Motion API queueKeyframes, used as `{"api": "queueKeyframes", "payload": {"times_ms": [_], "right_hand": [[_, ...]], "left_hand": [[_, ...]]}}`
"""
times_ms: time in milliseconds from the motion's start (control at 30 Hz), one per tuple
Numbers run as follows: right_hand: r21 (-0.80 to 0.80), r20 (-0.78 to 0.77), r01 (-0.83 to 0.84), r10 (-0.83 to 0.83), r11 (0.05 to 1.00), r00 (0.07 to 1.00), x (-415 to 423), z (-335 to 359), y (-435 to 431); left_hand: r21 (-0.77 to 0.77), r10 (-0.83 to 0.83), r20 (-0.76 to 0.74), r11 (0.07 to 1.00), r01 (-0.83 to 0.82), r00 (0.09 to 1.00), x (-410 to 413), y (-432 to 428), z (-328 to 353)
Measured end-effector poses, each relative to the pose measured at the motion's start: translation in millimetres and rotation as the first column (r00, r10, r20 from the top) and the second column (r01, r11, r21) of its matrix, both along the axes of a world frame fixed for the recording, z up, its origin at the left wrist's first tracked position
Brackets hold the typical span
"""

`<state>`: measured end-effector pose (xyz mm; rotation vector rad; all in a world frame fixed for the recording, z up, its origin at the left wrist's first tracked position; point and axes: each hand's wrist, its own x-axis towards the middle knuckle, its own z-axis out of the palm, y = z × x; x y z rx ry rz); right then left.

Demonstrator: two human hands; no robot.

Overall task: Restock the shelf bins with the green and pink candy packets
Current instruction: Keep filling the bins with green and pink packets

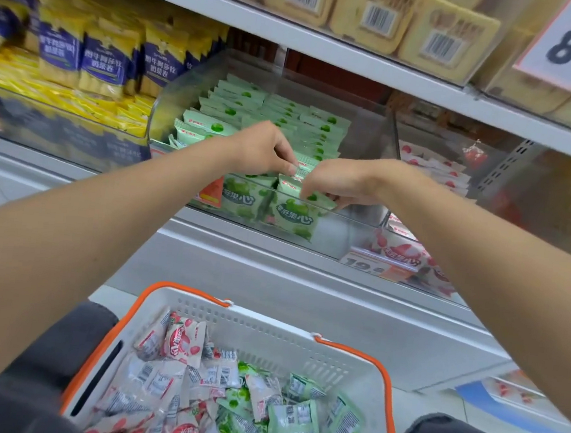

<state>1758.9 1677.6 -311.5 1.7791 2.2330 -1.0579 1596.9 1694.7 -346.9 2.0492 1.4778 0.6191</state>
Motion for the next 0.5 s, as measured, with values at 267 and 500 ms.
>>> {"api": "queueKeyframes", "payload": {"times_ms": [267,500], "right_hand": [[0.346,0.129,-0.152,0.113,0.926,0.985,0.8,-18.0,-15.0],[0.461,0.177,-0.268,0.208,0.846,0.962,10.1,-5.7,-14.5]], "left_hand": [[0.122,0.007,0.174,0.992,-0.028,0.985,-4.9,-25.2,1.6],[0.123,-0.012,-0.082,0.992,0.022,0.997,-9.0,-34.3,-8.5]]}}
